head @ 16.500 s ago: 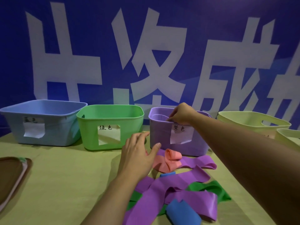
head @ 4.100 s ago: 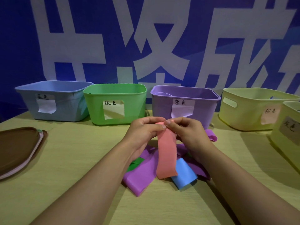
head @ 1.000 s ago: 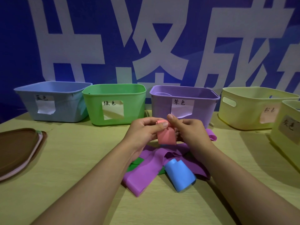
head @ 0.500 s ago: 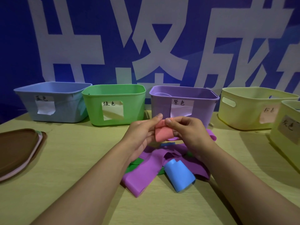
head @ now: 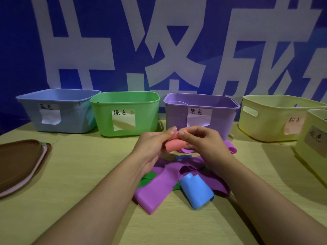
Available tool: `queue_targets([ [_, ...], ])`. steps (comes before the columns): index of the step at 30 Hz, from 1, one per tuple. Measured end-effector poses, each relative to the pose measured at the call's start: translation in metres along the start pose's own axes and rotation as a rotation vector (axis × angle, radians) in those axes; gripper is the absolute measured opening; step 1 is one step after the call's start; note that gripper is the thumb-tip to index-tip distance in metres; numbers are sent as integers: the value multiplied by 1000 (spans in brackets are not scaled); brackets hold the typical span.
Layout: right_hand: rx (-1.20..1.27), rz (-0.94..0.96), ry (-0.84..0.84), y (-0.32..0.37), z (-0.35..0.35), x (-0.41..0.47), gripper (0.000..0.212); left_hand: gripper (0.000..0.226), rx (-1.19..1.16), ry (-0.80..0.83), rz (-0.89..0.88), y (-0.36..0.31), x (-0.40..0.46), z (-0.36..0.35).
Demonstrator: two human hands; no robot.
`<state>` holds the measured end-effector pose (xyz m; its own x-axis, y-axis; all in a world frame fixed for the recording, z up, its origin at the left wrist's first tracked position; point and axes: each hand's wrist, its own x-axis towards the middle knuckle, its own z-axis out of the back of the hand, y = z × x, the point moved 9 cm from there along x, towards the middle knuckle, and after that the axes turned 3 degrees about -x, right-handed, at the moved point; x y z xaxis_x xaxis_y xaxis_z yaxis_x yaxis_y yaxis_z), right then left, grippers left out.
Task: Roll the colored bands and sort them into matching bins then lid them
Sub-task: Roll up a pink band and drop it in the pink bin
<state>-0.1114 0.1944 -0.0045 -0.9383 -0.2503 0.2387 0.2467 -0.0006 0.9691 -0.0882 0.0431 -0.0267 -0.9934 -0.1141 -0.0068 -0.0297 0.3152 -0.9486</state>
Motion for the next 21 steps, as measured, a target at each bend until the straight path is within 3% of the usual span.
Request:
queue_targets([
  [3, 90, -51, 19, -4, -5, 0, 27, 40, -28, -8, -12, 0, 2, 1],
  [6, 164, -131, 11, -9, -6, -1, 51, 39, -57, -4, -12, 1, 2, 2],
  [11, 40, -190, -2, -12, -5, -6, 72, 8, -27, 37, -43, -3, -2, -3],
  [13, -3, -204, -23, -13, -1, -5, 77, 10, -30, 48, -49, -4, -5, -5],
  [21, -79, -173, -86, -12, 5, -5, 51, 19, -36, 29, -75, -6, -9, -6],
])
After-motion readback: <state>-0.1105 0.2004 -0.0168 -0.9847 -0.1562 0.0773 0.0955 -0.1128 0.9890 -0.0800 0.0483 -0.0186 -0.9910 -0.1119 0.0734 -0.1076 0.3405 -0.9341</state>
